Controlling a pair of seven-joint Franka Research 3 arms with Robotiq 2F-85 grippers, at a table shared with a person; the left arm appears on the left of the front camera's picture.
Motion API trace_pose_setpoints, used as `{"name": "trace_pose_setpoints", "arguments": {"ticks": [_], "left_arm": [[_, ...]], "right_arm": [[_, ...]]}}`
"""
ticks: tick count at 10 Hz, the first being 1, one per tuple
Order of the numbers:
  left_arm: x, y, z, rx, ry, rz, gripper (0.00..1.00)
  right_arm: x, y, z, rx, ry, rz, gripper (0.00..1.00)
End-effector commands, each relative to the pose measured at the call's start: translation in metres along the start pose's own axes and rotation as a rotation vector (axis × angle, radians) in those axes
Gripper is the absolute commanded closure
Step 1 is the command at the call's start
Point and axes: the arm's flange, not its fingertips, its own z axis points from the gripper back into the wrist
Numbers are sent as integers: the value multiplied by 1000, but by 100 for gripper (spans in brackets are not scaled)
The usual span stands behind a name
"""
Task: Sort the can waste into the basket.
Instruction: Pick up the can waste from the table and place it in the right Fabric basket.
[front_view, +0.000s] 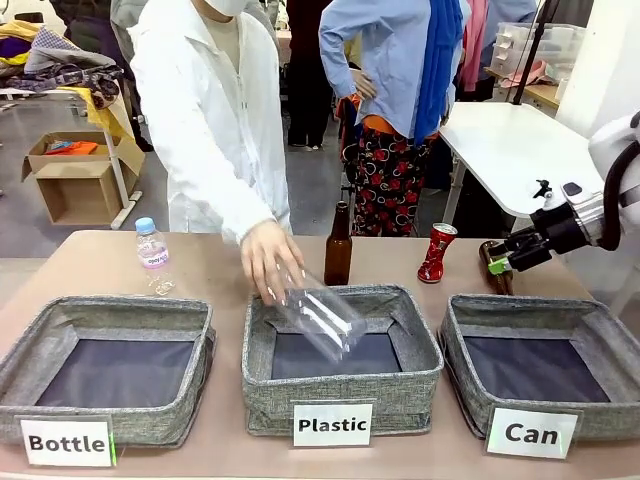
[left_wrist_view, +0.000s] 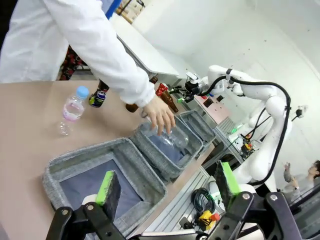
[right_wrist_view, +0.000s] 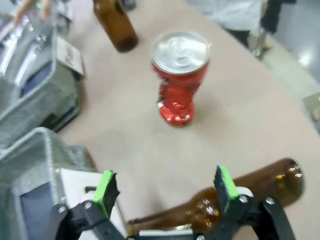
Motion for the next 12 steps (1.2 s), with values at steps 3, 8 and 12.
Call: {"name": "trace_pose_setpoints", "arguments": {"ticks": [3,8,12], "left_arm": [[3,0,0,-12,-16,-24,0],[3,0,0,-12,-16,-24,0],[3,0,0,-12,-16,-24,0]], "right_arm": [[21,-26,-6,56,-83,77,0],[16,-50,-45,-1,-142,111,0],[11,-49,-75,101,-122,120,0]]}}
